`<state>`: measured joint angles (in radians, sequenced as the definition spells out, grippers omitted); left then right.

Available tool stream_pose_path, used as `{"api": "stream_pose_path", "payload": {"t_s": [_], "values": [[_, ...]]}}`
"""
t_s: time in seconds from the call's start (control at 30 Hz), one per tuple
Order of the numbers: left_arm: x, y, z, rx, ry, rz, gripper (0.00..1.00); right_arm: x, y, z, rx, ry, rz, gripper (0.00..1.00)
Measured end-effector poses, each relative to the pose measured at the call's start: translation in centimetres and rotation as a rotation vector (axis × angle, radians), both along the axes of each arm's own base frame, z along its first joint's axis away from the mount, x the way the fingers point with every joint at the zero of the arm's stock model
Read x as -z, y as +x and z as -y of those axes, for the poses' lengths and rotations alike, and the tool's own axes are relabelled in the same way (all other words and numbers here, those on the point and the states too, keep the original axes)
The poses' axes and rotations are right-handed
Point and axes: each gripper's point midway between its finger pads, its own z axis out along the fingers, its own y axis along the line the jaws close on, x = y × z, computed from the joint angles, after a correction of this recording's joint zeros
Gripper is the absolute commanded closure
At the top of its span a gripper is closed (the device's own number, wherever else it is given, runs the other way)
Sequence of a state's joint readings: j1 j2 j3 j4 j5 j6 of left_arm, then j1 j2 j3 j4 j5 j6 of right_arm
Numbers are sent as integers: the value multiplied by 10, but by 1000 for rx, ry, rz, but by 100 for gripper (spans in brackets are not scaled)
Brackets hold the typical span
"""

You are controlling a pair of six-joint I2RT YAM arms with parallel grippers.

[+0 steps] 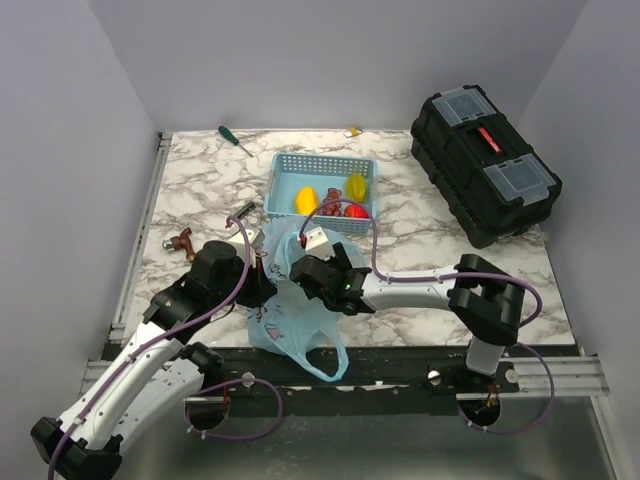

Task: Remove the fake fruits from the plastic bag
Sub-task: Take out the fake fruit from the plastic bag.

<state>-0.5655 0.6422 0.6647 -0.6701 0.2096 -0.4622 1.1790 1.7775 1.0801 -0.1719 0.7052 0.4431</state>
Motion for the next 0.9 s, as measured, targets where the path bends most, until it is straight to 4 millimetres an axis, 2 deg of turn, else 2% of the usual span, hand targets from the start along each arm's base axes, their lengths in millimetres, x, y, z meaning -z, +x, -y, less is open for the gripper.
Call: {"api": "stream_pose_path", "payload": {"t_s": [0.17, 0.27, 0.47, 0.7, 0.8, 0.9], "values": [[0, 0, 0, 0, 0, 0, 100, 17, 0, 2, 5, -39, -10, 26], [0, 0, 0, 0, 0, 0, 100, 22, 1, 3, 10, -53, -9, 32], [0, 0, 0, 0, 0, -1, 100, 21, 4, -2, 9, -40, 0, 50], [0, 0, 0, 0, 0, -1, 100, 20, 4, -3, 3, -40, 1, 81], [0, 0, 0, 0, 0, -1, 100, 16, 2, -6, -12, -23, -7, 87], [0, 0, 0, 0, 0, -1, 100, 1, -6, -10, -52, 36, -30, 89]]}}
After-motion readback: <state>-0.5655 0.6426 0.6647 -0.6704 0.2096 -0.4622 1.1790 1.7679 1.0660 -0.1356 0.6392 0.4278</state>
